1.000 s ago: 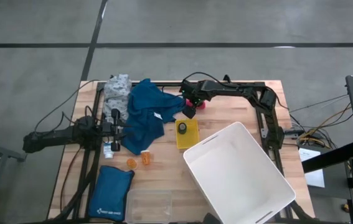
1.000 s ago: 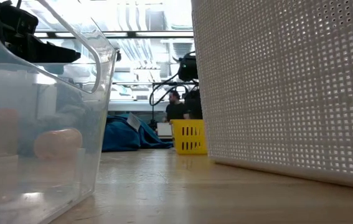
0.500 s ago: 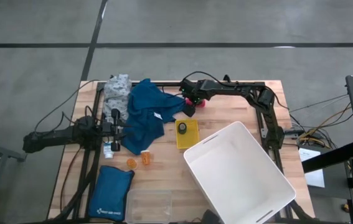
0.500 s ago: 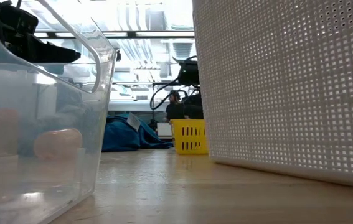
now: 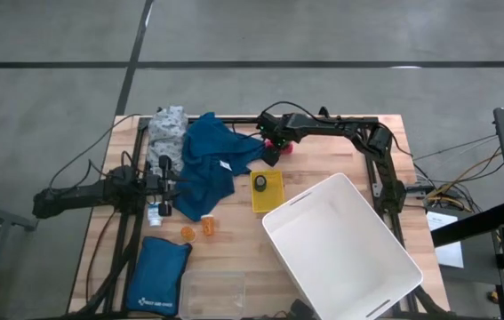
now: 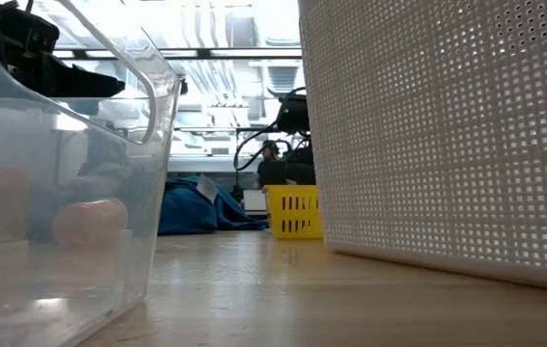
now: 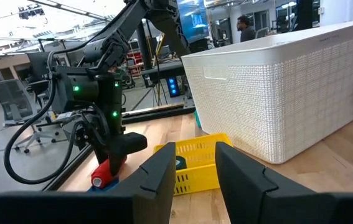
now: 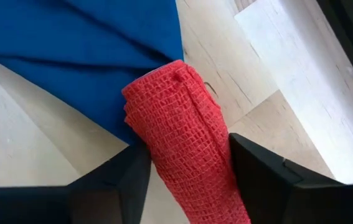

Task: Pick & place medical supplies in basket/bin
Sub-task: Put the red bandage into the yellow bin

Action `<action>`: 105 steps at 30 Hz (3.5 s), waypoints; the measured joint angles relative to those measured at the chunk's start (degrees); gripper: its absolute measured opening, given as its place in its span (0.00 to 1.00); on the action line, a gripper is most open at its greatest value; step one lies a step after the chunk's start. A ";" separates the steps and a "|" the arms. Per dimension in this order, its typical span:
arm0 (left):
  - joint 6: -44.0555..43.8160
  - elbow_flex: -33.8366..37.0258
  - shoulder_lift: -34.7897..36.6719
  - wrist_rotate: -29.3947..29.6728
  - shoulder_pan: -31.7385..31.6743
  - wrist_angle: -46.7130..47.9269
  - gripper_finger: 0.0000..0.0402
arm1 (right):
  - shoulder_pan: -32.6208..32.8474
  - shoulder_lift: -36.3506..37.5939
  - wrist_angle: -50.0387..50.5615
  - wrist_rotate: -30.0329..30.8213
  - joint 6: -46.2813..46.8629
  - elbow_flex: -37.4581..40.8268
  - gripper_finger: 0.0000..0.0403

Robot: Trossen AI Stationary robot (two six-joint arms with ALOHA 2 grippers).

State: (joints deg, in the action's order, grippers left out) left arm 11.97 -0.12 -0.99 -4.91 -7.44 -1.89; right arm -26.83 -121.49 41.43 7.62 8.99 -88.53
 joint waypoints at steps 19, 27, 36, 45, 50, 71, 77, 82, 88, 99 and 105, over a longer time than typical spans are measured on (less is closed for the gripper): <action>0.00 0.00 0.00 0.00 0.00 0.00 0.29 | 0.25 0.00 3.62 -3.33 1.88 -3.86 0.42; -0.01 0.02 0.02 0.00 -0.02 0.00 0.29 | 1.73 0.02 9.58 -4.20 3.07 -7.82 0.42; -0.02 0.00 0.02 0.00 -0.02 0.00 0.29 | 4.54 0.15 16.11 -3.79 6.29 -13.36 0.42; -0.02 0.00 0.02 -0.01 -0.01 0.00 0.29 | 8.96 0.24 18.46 -3.76 9.44 -18.43 0.42; -0.02 0.00 0.02 0.00 0.00 0.00 0.29 | 10.92 0.24 20.67 -3.74 13.94 -20.95 0.42; -0.01 0.01 0.02 0.00 -0.01 0.00 0.29 | 13.94 3.31 26.62 -3.58 25.45 -23.74 0.44; 0.00 0.01 0.02 -0.02 -0.01 0.00 0.29 | 13.97 4.51 27.84 -3.65 26.88 -23.63 0.47; -0.02 0.00 0.00 -0.01 -0.02 0.00 0.29 | 13.94 5.06 30.80 -3.74 26.27 -23.58 0.48; 0.00 0.00 0.00 0.00 -0.02 0.00 0.29 | 14.91 5.11 34.47 -2.00 17.37 -23.47 0.48; 0.00 0.01 0.00 -0.02 -0.01 0.00 0.29 | 16.98 5.18 34.20 -1.11 0.27 -21.28 0.48; 0.00 0.02 0.00 -0.02 0.00 0.00 0.29 | 18.48 5.18 31.78 -1.44 -6.13 -18.49 0.48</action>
State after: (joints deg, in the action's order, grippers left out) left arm 11.97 -0.10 -0.99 -4.93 -7.44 -1.89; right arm -8.35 -116.31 73.21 6.17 2.87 -107.02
